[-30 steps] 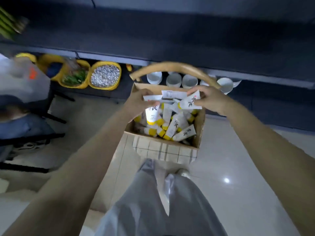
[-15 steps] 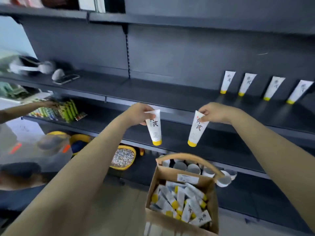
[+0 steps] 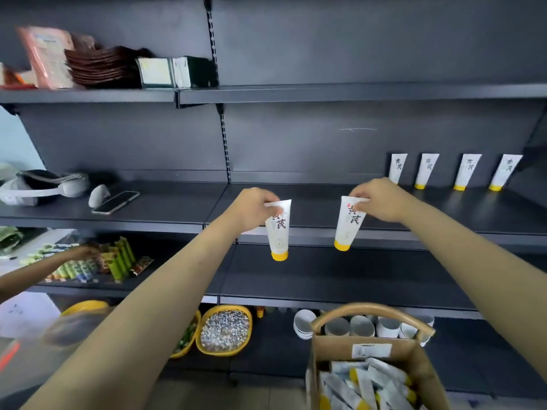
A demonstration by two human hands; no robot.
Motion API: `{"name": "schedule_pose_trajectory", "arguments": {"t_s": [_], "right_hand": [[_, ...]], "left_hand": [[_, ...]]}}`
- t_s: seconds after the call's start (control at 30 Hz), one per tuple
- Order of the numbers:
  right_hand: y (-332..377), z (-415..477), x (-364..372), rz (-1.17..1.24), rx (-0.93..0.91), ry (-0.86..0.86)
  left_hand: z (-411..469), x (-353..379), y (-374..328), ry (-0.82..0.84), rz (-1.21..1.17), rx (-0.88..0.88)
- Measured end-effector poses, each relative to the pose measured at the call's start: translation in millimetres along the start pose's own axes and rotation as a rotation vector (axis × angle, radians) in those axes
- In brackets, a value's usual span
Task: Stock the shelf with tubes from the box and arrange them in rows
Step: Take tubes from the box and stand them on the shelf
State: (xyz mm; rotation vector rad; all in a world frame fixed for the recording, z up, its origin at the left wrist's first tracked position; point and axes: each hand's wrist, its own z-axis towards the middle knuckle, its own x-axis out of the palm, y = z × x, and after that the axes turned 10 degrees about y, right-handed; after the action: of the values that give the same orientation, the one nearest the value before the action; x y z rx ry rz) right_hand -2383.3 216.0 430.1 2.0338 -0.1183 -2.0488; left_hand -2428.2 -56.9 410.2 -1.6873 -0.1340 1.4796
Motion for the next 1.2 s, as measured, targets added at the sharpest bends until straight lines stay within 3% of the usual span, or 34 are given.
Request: {"name": "schedule_pose_trajectory", "arguments": {"t_s": [0.27, 0.5, 0.9, 1.1, 1.2], "right_hand": [[-12, 52, -3, -0.013, 0.064, 0.048], [-33, 100, 2, 0.008, 0.143, -0.040], [-51, 199, 45, 0.051, 0.452, -0.088], [-53, 230, 59, 0.094, 0.527, -0.182], [-57, 232, 62, 0.186, 0.571, -0.137]], "left_hand": [[51, -13, 19, 0.010, 0.004, 0.046], [114, -18, 43, 0.001, -0.149, 0.014], [253, -36, 131, 0.191, -0.168, 0.109], [299, -33, 157, 0.231, -0.124, 0.166], [311, -27, 164, 0.239, -0.124, 0.183]]}}
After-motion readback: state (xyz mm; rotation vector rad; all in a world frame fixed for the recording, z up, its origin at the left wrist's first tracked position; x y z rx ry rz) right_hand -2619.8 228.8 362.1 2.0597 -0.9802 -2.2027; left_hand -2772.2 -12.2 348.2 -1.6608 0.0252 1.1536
